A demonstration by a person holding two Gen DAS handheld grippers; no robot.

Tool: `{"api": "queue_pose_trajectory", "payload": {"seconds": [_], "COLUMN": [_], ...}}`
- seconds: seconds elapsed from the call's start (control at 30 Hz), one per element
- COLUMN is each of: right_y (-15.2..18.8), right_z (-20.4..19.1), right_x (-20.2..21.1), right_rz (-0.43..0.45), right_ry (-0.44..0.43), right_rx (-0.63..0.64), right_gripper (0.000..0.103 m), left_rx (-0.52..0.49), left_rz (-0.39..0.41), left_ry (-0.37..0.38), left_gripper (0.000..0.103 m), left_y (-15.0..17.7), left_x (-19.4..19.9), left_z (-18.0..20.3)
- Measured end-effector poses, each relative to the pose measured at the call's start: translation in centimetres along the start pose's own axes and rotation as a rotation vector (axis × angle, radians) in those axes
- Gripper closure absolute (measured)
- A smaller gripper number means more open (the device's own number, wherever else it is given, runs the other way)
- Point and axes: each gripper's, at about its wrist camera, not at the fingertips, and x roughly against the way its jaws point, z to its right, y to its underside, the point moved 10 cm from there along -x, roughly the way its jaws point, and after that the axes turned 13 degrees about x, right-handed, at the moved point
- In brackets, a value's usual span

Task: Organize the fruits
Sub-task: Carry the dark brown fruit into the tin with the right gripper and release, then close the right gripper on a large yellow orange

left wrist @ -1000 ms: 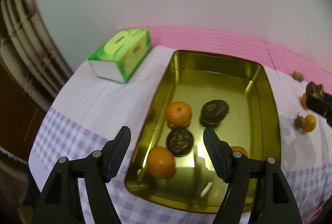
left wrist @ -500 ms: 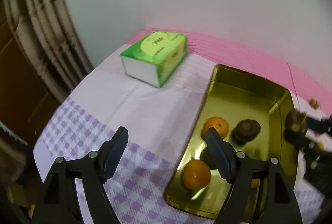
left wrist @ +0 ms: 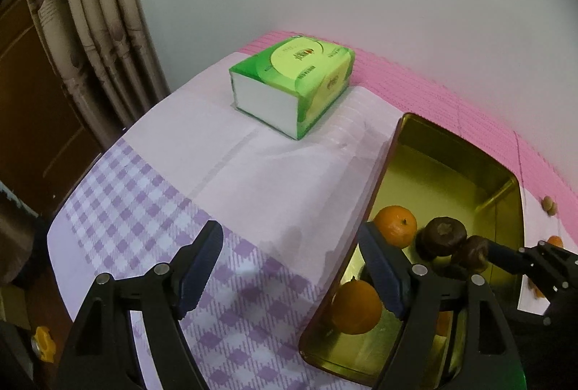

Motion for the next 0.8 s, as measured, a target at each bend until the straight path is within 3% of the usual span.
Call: {"api": "queue_pose_trajectory", "payload": {"seconds": [0.2,0.4,0.47,0.6,0.8], "right_y": [-0.5,-0.1,1.7,6.8,13.2], "right_z": [-0.2,3.2,5.4,9.2,12.4], "right_x": [0.1,5.8,7.4,8.1,7.3], "right_rz": [0.027,0.163,0.18,0.128,0.06], "right_ry": [-0.006,0.012,0.052,0.102,0.073], "right_rx": [-0.013,-0.092,-0.138,-0.192,-0.161], "right_gripper": [0.062,0.058,0.056,0.056,0.056], "left_rx": [-0.027,-0.072,-0.089,-0.12,-0.202], "left_rz": [-0.016,0.004,0.002,0.008,0.084], "left_ry": [0.027,0.044,0.046,0.056,0.075], "left_gripper": [0.025,0.024,0.024,0.024,0.024], "left_y": [0.6,0.9,1.3,1.8,1.3], "left_x": [-0.3,0.2,0.2,0.5,1.9], "left_z": [1.0,2.0,2.4,3.0,4.5]}}
